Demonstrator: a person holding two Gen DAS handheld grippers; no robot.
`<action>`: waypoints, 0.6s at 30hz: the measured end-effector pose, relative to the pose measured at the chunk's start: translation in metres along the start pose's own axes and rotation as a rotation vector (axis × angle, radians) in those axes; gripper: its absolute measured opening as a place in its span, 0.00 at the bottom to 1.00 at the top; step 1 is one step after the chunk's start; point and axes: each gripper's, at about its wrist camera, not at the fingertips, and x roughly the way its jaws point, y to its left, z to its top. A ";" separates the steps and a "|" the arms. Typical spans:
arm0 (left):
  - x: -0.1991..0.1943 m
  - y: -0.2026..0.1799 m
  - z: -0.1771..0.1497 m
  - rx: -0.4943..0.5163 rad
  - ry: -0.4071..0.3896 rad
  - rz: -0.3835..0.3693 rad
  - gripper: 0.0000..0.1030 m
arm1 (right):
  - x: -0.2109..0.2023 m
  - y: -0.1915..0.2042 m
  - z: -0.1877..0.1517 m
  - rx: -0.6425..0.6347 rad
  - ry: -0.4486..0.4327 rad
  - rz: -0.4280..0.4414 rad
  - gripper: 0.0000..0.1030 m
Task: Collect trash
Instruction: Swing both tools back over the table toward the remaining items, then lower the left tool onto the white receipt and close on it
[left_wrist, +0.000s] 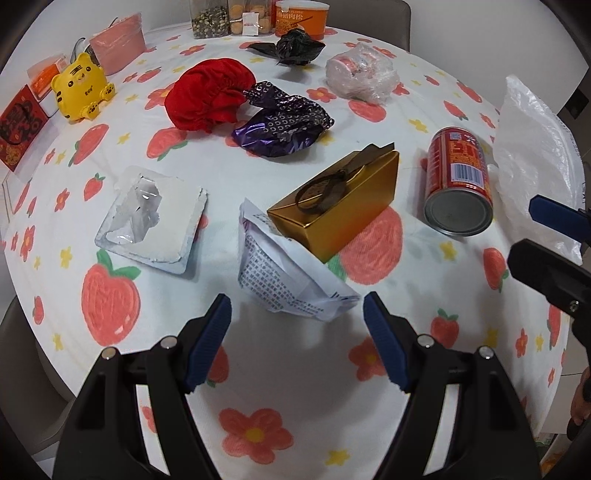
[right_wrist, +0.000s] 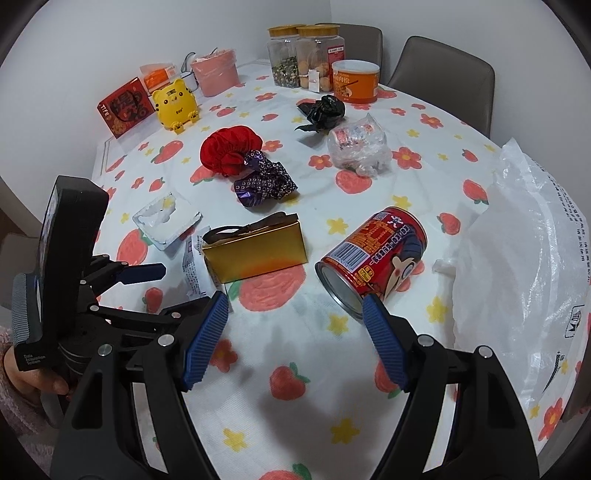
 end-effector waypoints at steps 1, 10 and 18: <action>0.003 0.001 0.001 0.001 0.003 0.013 0.72 | 0.001 -0.001 0.000 -0.003 0.001 0.003 0.70; 0.010 0.002 0.004 0.018 0.008 0.041 0.72 | 0.012 -0.001 0.003 -0.012 0.012 0.013 0.70; 0.002 -0.009 0.008 0.064 -0.010 0.010 0.72 | 0.013 0.000 0.005 -0.018 0.010 0.007 0.70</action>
